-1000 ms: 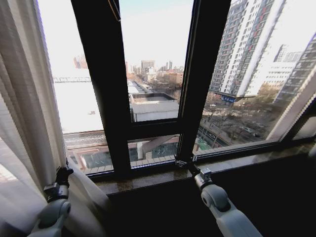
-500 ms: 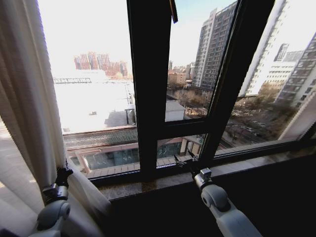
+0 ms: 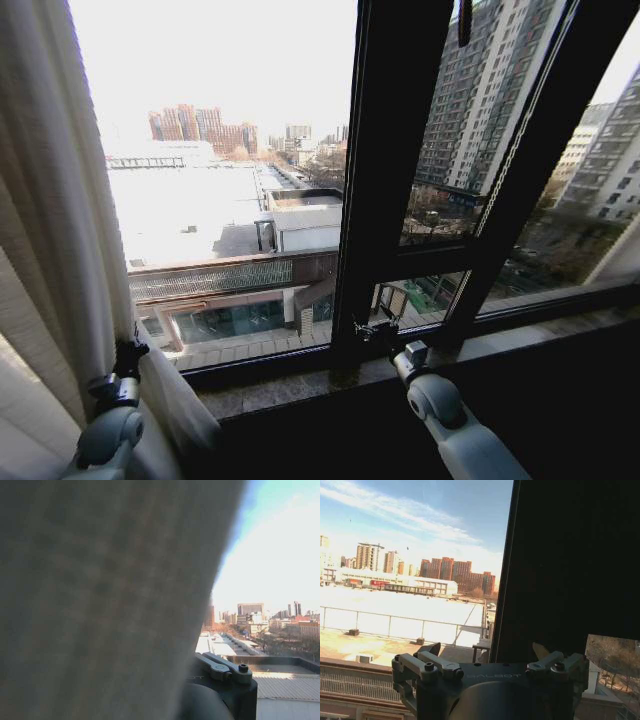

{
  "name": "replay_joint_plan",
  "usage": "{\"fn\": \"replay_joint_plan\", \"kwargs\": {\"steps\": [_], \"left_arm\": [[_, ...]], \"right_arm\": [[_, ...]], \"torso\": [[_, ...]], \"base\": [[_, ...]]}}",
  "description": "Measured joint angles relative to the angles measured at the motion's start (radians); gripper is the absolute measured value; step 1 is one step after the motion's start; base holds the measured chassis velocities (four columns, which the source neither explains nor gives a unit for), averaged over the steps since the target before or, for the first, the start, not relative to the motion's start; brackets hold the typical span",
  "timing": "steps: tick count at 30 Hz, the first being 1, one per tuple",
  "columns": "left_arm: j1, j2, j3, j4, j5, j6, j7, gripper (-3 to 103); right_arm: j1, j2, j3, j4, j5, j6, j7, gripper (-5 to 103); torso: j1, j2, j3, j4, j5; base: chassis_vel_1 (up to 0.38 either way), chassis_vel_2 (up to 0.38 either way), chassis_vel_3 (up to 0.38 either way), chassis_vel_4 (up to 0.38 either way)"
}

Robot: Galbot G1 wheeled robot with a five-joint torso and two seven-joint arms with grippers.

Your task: Open the curtains by pulling them apart, changing their state from closed to fully open.

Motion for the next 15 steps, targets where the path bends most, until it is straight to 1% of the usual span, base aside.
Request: {"fn": "replay_joint_plan", "kwargs": {"steps": [2,5,7,9,11,13,15], "left_arm": [[-0.004,-0.001,0.002,0.006,0.002,-0.001,-0.001,0],[-0.007,-0.001,0.004,0.013,0.003,0.0,-0.001,0],[-0.011,-0.002,0.006,0.019,0.003,0.002,-0.002,0],[-0.015,-0.002,0.008,0.027,0.003,0.003,-0.002,0],[-0.017,-0.002,0.008,0.03,0.003,0.003,-0.002,0],[-0.02,-0.002,0.009,0.035,0.003,0.003,-0.001,0],[-0.022,-0.001,0.009,0.037,0.003,0.002,-0.001,0]], "right_arm": [[0.0,0.0,0.0,0.0,0.0,0.0,0.0,100],[0.0,0.0,0.0,0.0,0.0,0.0,0.0,100],[0.0,0.0,0.0,0.0,0.0,0.0,0.0,100],[0.0,0.0,0.0,0.0,0.0,0.0,0.0,100],[0.0,0.0,0.0,0.0,0.0,0.0,0.0,100],[0.0,0.0,0.0,0.0,0.0,0.0,0.0,100],[0.0,0.0,0.0,0.0,0.0,0.0,0.0,100]], "torso": [[0.0,0.0,0.0,0.0003,-0.0007],[0.0,0.0,0.0,0.0001,-0.0008],[0.0,0.0,0.0,0.0002,-0.0004],[0.0,0.0,0.0,-0.0006,0.0005],[0.0,0.0,0.0,-0.0006,0.0008],[0.001,0.0,0.0,-0.001,0.0004],[0.001,0.0,0.0,-0.0008,0.0003]], "base": [[0.217,0.188,-0.181,-0.196],[0.073,0.065,-0.096,-0.131],[0.0,0.0,0.0,0.0],[-0.008,-0.032,0.016,0.032],[-0.016,-0.066,0.036,0.064],[-0.022,-0.078,0.013,0.075],[-0.022,-0.089,0.0,0.077]]}}
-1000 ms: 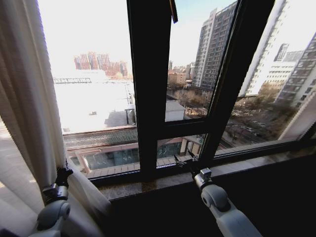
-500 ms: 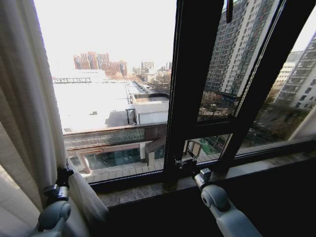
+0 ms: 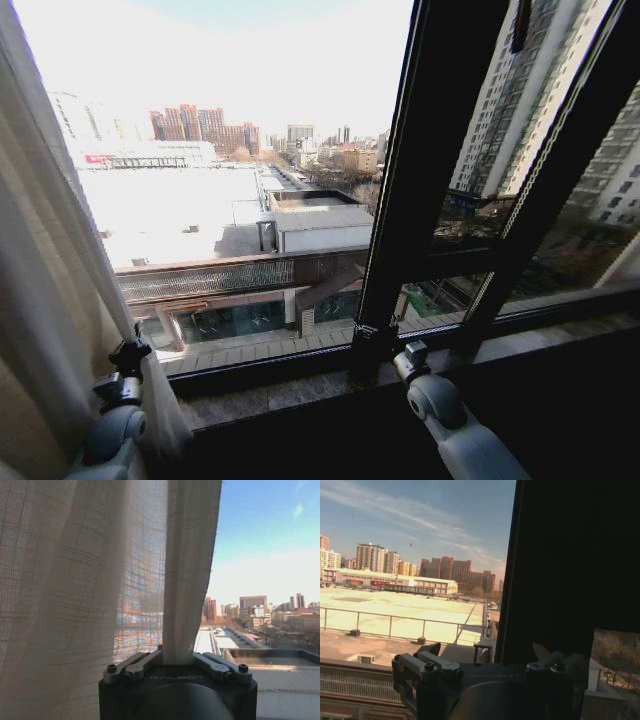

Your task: Open the curtains by pulling them apart, changing their state from closed to fully open.

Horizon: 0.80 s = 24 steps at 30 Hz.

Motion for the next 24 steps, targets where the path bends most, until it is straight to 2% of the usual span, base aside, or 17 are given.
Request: {"fn": "replay_joint_plan", "kwargs": {"steps": [3,12,24], "left_arm": [[-0.004,0.004,-0.001,0.005,-0.001,-0.002,0.0,0],[-0.009,0.004,-0.001,0.015,-0.003,-0.004,0.0,0],[-0.009,0.013,-0.005,0.019,-0.007,-0.007,0.0,0]], "right_arm": [[0.0,0.0,0.0,0.0,0.0,0.0,0.0,100],[0.0,0.0,0.0,0.0,0.0,0.0,0.0,100],[0.0,0.0,0.0,0.0,0.0,0.0,0.0,100]], "torso": [[0.0,0.0,0.0,0.0009,-0.0005],[-0.001,0.001,-0.001,0.0009,-0.0006],[0.0,0.0,0.0,0.0004,-0.0002]], "base": [[0.075,-0.081,-0.062,0.08],[0.16,-0.108,-0.158,0.119],[0.01,0.015,-0.006,-0.01]]}}
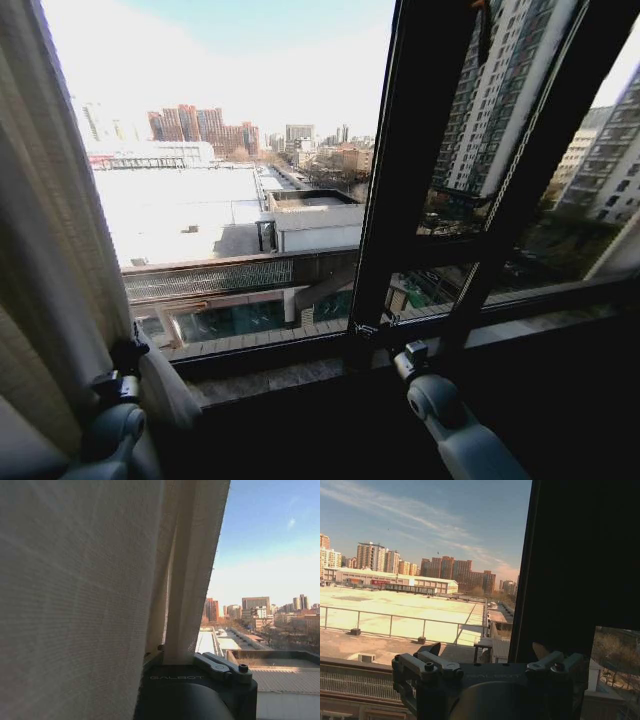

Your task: Open the curtains by pulling them apart, changing their state from closed to fully open.

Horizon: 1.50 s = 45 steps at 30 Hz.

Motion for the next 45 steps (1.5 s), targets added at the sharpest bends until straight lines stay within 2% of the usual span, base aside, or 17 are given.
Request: {"fn": "replay_joint_plan", "kwargs": {"steps": [17,23,27,39,45], "left_arm": [[0.009,0.001,-0.007,-0.008,-0.002,-0.006,-0.005,0],[0.01,0.005,-0.009,-0.01,-0.003,-0.005,-0.014,0],[0.009,0.016,-0.02,-0.002,-0.009,-0.002,-0.023,0],[-0.05,0.161,-0.172,0.141,-0.021,-0.002,-0.087,0],[-0.067,0.227,-0.265,0.236,-0.08,0.004,-0.11,0]], "right_arm": [[0.0,0.0,0.0,0.0,0.0,0.0,0.0,100],[0.0,0.0,0.0,0.0,0.0,0.0,0.0,100],[0.0,0.0,0.0,0.0,0.0,0.0,0.0,100],[0.0,0.0,0.0,0.0,0.0,0.0,0.0,100],[0.0,0.0,0.0,0.0,0.0,0.0,0.0,100]], "torso": [[-0.001,0.0,0.0,0.0008,-0.0003],[-0.001,0.0,0.0,0.0005,-0.001],[-0.001,0.0,0.0,-0.0002,0.0002],[-0.001,0.0,0.0,0.0007,-0.0008],[-0.001,0.0,0.0,0.0,-0.0004]], "base": [[0.207,0.168,-0.204,-0.164],[0.07,0.085,-0.08,-0.079],[-0.014,-0.005,0.006,0.007],[-0.009,-0.008,0.006,0.005],[0.0,0.0,0.0,0.0]]}}
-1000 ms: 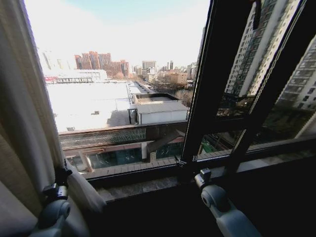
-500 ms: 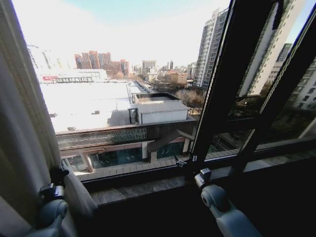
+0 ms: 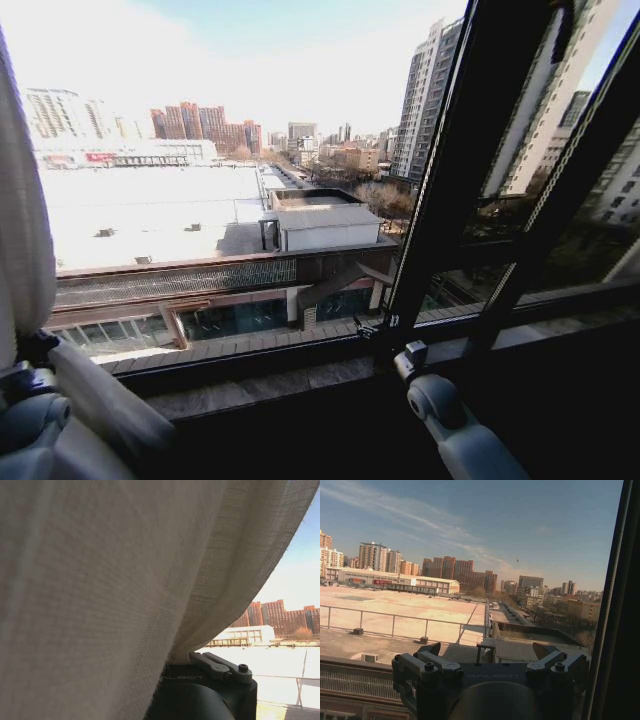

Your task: Open the curtains by pulling them apart, changing their state from closed to fully open.

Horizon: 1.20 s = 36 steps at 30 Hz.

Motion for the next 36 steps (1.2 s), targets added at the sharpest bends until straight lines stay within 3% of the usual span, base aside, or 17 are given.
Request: {"fn": "replay_joint_plan", "kwargs": {"steps": [8,14,36], "left_arm": [[-0.002,0.105,-0.175,0.193,-0.083,0.033,-0.012,0],[0.041,0.152,-0.251,0.289,-0.063,0.027,-0.014,0],[0.039,0.076,-0.2,0.226,-0.002,0.045,-0.052,0]], "right_arm": [[0.0,0.0,0.0,0.0,0.0,0.0,0.0,100],[0.0,0.0,0.0,0.0,0.0,0.0,0.0,100],[0.0,0.0,0.0,0.0,0.0,0.0,0.0,100]], "torso": [[0.0,0.0,0.0,0.0003,-0.0001],[0.0,0.0,0.0,0.0,-0.0003],[0.0,0.0,0.0,0.0004,0.0002]], "base": [[0.0,0.0,0.0,0.0],[0.0,0.0,0.0,0.0],[0.0,0.0,0.0,0.0]]}}
